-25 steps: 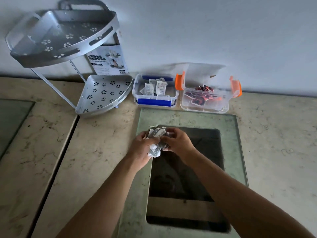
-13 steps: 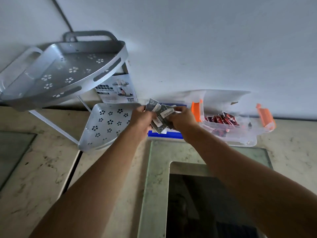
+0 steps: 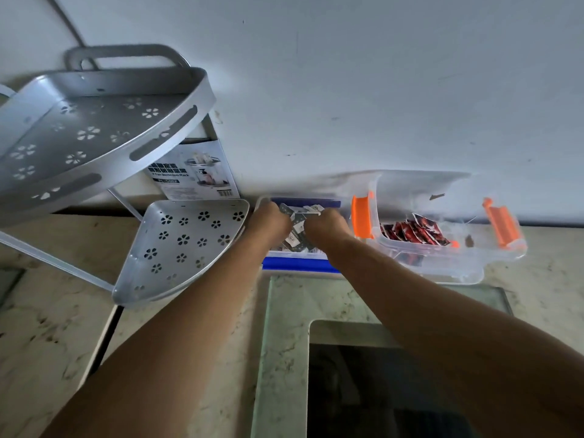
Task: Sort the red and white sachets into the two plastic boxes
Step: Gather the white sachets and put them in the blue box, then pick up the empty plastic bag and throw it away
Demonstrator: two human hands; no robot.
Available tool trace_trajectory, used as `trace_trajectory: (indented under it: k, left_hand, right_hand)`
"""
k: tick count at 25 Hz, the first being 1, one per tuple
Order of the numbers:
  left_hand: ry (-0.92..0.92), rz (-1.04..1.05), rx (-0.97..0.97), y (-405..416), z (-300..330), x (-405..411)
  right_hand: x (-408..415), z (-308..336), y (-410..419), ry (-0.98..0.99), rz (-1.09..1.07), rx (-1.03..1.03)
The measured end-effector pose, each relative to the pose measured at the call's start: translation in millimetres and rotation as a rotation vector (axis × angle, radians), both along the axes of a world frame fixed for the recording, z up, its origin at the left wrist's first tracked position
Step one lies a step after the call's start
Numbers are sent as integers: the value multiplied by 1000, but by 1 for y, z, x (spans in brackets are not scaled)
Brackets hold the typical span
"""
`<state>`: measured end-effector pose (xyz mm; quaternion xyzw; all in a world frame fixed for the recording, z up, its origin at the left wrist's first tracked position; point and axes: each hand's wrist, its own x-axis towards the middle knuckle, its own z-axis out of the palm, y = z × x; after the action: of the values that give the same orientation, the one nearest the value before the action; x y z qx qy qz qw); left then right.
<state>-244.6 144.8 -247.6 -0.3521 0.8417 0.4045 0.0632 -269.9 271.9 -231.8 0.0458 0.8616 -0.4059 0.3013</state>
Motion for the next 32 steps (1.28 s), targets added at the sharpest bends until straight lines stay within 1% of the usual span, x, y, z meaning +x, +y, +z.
trace_trajectory:
  k: [3,5,8,11,17,20,23,29,32]
  left_hand:
    - [-10,-89,-81,1,24,9]
    - [7,-131,-120,4,43,25]
    - [63,-151,-98,21,72,62]
    - [65,-172,-99,48,91,107]
    - [-18,-290,-21,128,117,215]
    - [-45,-329,-14,165,120,252]
    - [-29,-368,-9,199,123,274]
    - [23,-379,-8,239,126,296]
    - [-3,-420,0,261,117,308]
  right_hand:
    - [13,17,2,124,43,39]
    - [27,32,8,182,59,8]
    - [63,64,27,250,61,-64]
    - [104,78,61,281,70,-60]
    - [206,91,162,201,125,47]
    - [245,93,208,205,102,49]
    - [267,87,245,235,85,57]
    - [295,99,282,263,25,65]
    - [313,88,318,262,-10,99]
